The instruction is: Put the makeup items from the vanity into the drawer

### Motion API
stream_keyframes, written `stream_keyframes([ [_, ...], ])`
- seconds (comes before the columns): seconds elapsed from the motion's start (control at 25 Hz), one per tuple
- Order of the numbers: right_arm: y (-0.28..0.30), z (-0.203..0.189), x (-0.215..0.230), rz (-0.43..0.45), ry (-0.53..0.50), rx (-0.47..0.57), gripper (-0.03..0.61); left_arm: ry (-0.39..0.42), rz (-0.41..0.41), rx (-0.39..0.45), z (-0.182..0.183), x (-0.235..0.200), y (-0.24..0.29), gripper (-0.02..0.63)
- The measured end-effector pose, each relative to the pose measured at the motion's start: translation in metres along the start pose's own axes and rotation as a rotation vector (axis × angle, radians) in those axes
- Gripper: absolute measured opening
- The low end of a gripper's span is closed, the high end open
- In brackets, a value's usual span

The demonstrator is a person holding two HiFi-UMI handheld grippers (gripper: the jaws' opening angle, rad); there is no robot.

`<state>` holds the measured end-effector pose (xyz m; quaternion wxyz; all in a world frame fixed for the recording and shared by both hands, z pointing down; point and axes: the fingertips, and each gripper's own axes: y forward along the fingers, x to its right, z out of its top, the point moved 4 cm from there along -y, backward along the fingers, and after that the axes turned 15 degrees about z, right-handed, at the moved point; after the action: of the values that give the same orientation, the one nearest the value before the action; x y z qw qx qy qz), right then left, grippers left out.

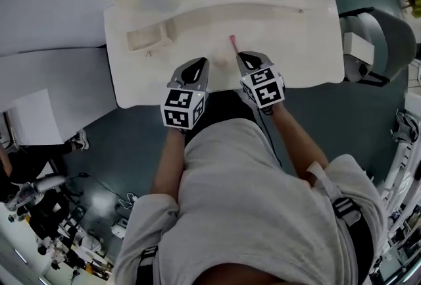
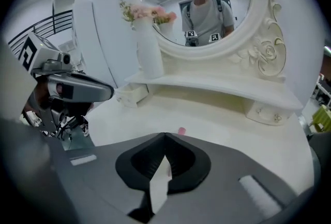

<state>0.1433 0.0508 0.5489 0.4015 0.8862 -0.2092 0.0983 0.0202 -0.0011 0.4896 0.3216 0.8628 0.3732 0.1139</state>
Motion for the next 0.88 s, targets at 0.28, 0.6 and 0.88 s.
stream_keyframes([
  [0.28,0.018,-0.021,0.024,-0.048,0.047,-0.079,0.0,0.012,-0.03,-0.044,-0.005,0.004,0.025,0.003],
  [0.6,0.039,-0.037,0.033,-0.064,0.055,-0.148,0.061,0.078,-0.078,-0.029,0.002,0.0,0.039,0.003],
  [0.88,0.052,-0.043,0.037,-0.07,0.055,-0.205,0.066,0.078,-0.086,-0.012,0.009,-0.011,0.042,0.003],
])
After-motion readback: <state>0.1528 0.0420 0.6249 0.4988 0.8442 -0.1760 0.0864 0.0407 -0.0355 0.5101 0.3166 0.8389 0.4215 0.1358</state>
